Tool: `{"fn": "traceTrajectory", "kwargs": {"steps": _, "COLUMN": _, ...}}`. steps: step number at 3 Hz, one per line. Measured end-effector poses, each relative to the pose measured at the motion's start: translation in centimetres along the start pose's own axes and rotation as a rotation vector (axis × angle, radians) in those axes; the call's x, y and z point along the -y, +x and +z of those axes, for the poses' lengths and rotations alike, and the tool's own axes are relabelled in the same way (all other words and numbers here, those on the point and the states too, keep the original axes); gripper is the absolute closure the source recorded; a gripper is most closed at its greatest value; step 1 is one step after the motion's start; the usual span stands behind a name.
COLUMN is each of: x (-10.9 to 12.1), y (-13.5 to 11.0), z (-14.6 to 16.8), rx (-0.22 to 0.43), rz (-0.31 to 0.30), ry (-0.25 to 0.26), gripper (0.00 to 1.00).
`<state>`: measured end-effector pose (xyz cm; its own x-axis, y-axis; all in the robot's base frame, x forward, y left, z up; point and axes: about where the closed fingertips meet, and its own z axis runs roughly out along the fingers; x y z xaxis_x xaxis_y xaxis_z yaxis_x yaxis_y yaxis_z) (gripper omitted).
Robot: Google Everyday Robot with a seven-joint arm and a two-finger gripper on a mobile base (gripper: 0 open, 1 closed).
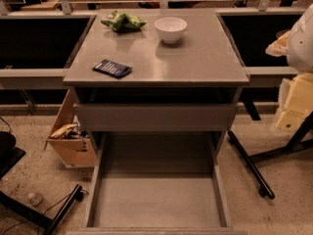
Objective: Place rxbar blueberry into middle drawer
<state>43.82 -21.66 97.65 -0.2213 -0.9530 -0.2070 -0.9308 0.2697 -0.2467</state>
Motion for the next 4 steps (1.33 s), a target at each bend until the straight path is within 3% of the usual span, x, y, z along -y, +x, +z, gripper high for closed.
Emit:
{"fn": "traceTrajectory", "kwargs": {"steps": 1, "x": 0.0, "y": 0.0, "z": 0.0, "rx": 0.000, "rz": 0.000, "ry": 0.000, "gripper": 0.00}}
{"fn": "traceTrajectory", "kwargs": {"steps": 2, "x": 0.3, "y": -0.8, "z": 0.3, "rx": 0.048, "rz": 0.026, "ry": 0.021, "gripper": 0.00}}
{"fn": "traceTrajectory", "kwargs": {"steps": 3, "x": 4.3, "y": -4.4, "z": 1.6, "rx": 0.180, "rz": 0.075, "ry": 0.045, "gripper": 0.00}}
{"fn": "traceTrajectory", "kwargs": {"steps": 4, "x": 9.9, "y": -9.4, "z": 2.8, "rx": 0.248, "rz": 0.143, "ry": 0.056, "gripper": 0.00}}
